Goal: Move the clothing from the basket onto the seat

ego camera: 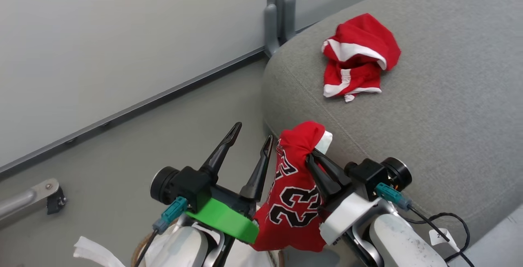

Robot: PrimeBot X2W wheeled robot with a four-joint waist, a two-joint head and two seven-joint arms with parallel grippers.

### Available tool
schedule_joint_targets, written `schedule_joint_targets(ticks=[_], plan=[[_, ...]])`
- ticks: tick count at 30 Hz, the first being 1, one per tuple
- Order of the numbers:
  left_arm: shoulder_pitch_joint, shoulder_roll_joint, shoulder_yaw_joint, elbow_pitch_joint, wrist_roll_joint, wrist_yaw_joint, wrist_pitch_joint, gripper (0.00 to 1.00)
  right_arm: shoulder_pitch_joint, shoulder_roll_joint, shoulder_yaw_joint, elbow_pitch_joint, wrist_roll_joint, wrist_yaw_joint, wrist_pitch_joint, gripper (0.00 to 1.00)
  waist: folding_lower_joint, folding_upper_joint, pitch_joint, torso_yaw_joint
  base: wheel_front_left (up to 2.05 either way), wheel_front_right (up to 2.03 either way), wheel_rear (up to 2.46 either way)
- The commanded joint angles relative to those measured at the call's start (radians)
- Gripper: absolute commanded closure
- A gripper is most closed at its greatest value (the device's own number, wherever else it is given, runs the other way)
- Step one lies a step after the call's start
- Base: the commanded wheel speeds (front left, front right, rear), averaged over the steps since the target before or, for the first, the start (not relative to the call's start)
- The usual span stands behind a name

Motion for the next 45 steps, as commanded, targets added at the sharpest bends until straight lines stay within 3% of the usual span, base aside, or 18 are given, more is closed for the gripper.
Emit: schedule_joint_targets(ticks=[1,7,14,30,39,45], plan=[[0.016,0.005,-0.001,0.002,0.006,-0.003,0.0,0.0,0.015,0.0,-0.002,-0.006,-0.002,-0.001,-0.002,1.0,0.0,-0.0001,0.012,-0.092,0.0,0.0,0.0],[0.021,0.008,-0.008,0.008,0.008,-0.003,0.0,0.0,-0.027,-0.024,-0.028,-0.019,-0.016,-0.001,-0.002,1.0,0.0,-0.0001,0.028,-0.131,0.0,0.0,0.0],[0.0,0.031,-0.027,0.012,0.015,-0.003,0.0,0.0,-0.217,-0.103,-0.093,-0.035,-0.064,-0.001,-0.002,1.0,0.0,-0.0001,0.093,-0.141,0.0,0.0,0.0],[-0.119,0.12,-0.095,0.004,0.007,-0.003,0.0,0.0,-0.735,-0.37,-0.333,0.106,-0.223,-0.001,-0.002,1.0,0.0,-0.0001,0.331,-0.015,0.0,0.0,0.0],[-0.207,0.158,-0.12,-0.021,0.017,-0.003,0.0,0.0,-0.865,-0.404,-0.528,0.227,-0.361,-0.001,-0.001,1.0,0.0,-0.0001,0.495,0.068,0.0,0.0,0.0],[-0.25,0.174,-0.116,-0.029,0.018,-0.003,0.0,0.0,-0.826,-0.367,-0.626,0.28,-0.416,-0.001,-0.001,1.0,0.0,-0.0001,0.576,0.113,0.0,0.0,0.0]])
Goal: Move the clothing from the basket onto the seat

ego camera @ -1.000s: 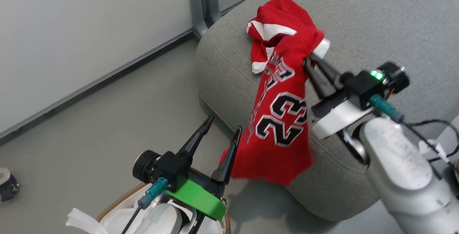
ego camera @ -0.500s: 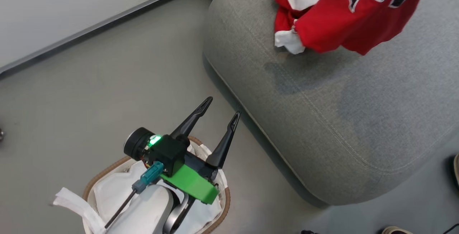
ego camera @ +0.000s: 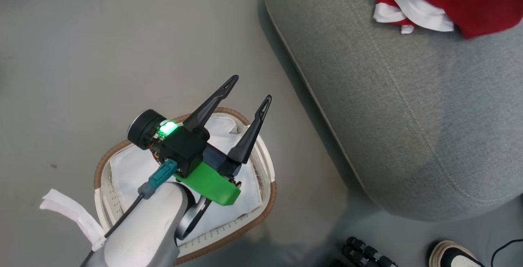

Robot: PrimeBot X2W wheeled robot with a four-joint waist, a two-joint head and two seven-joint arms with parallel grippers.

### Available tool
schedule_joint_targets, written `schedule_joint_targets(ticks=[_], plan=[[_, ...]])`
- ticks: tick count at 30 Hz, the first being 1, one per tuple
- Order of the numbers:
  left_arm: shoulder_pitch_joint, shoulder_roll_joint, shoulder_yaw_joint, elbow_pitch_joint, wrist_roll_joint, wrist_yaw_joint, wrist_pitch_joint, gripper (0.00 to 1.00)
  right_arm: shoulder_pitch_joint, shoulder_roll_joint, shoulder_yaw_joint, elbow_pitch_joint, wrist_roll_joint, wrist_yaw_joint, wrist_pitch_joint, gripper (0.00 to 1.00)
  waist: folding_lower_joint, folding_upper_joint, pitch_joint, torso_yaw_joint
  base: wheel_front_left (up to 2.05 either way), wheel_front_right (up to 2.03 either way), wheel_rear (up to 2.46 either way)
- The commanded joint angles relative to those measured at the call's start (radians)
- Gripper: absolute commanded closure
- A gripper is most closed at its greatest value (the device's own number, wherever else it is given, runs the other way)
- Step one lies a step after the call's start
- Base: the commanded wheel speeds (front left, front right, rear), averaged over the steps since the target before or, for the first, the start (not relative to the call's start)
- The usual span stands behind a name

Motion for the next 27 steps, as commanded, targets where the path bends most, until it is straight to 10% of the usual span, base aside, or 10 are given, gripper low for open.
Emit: schedule_joint_targets(ticks=[1,13,16,17,27], plan=[[-0.021,0.012,0.007,-0.001,0.009,-0.003,0.0,0.0,0.037,0.018,-0.018,0.014,-0.005,-0.001,-0.001,1.0,-0.0002,-0.0001,0.096,0.077,0.0,0.0,0.0],[-0.021,0.024,0.042,0.008,0.012,-0.003,0.0,0.0,0.296,0.122,-0.16,0.085,-0.049,-0.001,-0.001,1.0,-0.0002,-0.0001,0.127,0.085,0.0,0.0,0.0],[-0.009,0.025,0.052,0.013,0.013,-0.003,0.0,0.0,0.341,0.144,-0.203,0.081,-0.046,-0.001,-0.001,0.51,-0.0002,-0.0001,0.109,0.072,0.0,0.0,0.0],[-0.007,0.024,0.053,0.013,0.015,-0.003,0.0,0.0,0.355,0.152,-0.214,0.077,-0.044,-0.001,-0.001,0.0,-0.0002,-0.0001,0.103,0.069,0.0,0.0,0.0],[0.039,-0.004,0.069,0.035,0.005,-0.003,0.0,0.0,0.532,0.212,-0.306,0.02,0.009,-0.001,-0.001,0.0,-0.0002,-0.0001,-0.038,0.043,0.0,0.0,0.0]])
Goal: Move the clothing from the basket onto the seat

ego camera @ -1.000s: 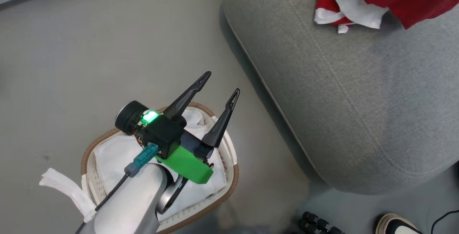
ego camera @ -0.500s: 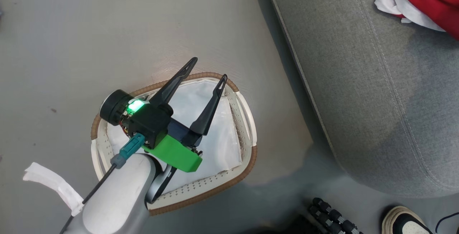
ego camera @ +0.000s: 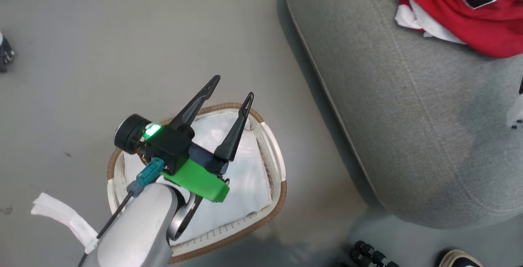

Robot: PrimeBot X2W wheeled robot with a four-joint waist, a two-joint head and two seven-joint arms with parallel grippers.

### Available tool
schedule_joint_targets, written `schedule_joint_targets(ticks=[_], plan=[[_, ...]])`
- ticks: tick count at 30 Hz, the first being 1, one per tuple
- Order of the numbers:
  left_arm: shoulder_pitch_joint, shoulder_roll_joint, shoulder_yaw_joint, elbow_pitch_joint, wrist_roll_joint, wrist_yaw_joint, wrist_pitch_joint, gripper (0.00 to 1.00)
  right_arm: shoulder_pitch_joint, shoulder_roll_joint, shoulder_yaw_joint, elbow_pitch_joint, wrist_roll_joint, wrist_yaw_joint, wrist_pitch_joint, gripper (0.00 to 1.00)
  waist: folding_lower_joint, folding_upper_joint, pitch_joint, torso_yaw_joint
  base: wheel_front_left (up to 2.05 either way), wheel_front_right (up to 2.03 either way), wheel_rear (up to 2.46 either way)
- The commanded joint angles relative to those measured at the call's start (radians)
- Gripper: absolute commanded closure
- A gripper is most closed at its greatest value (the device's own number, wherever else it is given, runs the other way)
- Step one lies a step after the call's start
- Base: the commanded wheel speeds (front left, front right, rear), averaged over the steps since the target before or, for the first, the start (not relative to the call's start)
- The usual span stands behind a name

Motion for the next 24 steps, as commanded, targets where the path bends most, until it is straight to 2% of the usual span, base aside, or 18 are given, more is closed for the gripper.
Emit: schedule_joint_targets(ticks=[1,8,12,24], plan=[[0.026,-0.005,0.01,0.006,-0.001,-0.003,0.0,0.0,0.03,0.005,-0.004,-0.017,0.013,-0.001,-0.002,0.0,-0.0001,0.0,-0.076,-0.017,0.0,0.0,0.0],[0.086,-0.033,0.052,0.011,0.007,-0.003,0.0,0.0,0.112,0.034,0.06,-0.12,0.081,-0.001,-0.001,0.0,-0.0001,0.0,-0.182,-0.021,0.0,0.0,0.0],[0.126,-0.055,0.086,0.019,0.013,-0.003,0.0,0.0,0.157,0.048,0.139,-0.177,0.125,-0.001,-0.001,0.0,-0.0001,0.0,-0.244,-0.008,0.0,0.0,0.0],[0.227,-0.114,0.252,0.045,0.04,-0.003,0.0,0.0,0.231,0.077,0.342,-0.246,0.261,-0.001,-0.002,0.0,-0.0001,0.0,-0.346,0.11,0.0,0.0,0.0]])
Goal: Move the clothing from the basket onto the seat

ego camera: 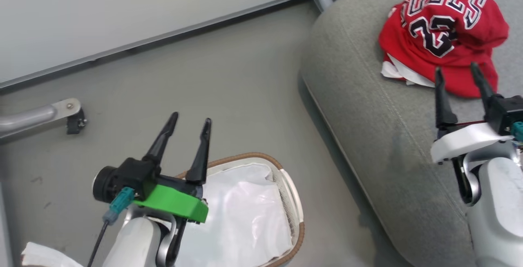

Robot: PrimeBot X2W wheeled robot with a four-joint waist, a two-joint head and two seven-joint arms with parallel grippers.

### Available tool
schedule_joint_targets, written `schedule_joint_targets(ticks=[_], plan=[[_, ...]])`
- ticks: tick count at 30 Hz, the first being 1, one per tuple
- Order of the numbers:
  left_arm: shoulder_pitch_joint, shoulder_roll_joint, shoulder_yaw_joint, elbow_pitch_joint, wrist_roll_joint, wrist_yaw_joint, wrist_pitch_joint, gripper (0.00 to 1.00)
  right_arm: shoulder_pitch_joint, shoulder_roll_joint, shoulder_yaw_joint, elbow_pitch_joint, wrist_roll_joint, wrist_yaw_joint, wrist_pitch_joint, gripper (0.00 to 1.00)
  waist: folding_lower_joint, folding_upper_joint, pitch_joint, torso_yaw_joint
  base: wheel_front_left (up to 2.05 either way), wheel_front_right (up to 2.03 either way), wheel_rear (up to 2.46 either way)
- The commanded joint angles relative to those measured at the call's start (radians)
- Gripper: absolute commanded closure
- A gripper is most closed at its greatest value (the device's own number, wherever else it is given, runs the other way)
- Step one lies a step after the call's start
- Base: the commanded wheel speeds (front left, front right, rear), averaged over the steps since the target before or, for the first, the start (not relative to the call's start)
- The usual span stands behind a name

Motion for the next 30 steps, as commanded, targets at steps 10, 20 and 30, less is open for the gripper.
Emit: schedule_joint_targets(ticks=[10,20,30], plan=[[0.079,-0.038,0.192,0.06,0.051,-0.003,0.0,0.0,0.056,0.022,0.09,0.008,0.064,-0.001,-0.001,0.0,0.0,0.0,-0.076,0.168,0.0,0.0,0.0],[0.138,-0.06,0.32,0.098,0.077,-0.003,0.0,0.0,0.117,0.057,0.121,0.044,0.082,-0.001,-0.001,0.0,0.0,0.0,-0.117,0.236,0.0,0.0,0.0],[0.214,-0.068,0.362,0.114,0.094,-0.003,0.0,0.0,0.204,0.071,0.142,0.053,0.093,-0.001,-0.001,0.0,0.0,0.0,-0.179,0.259,0.0,0.0,0.0]])
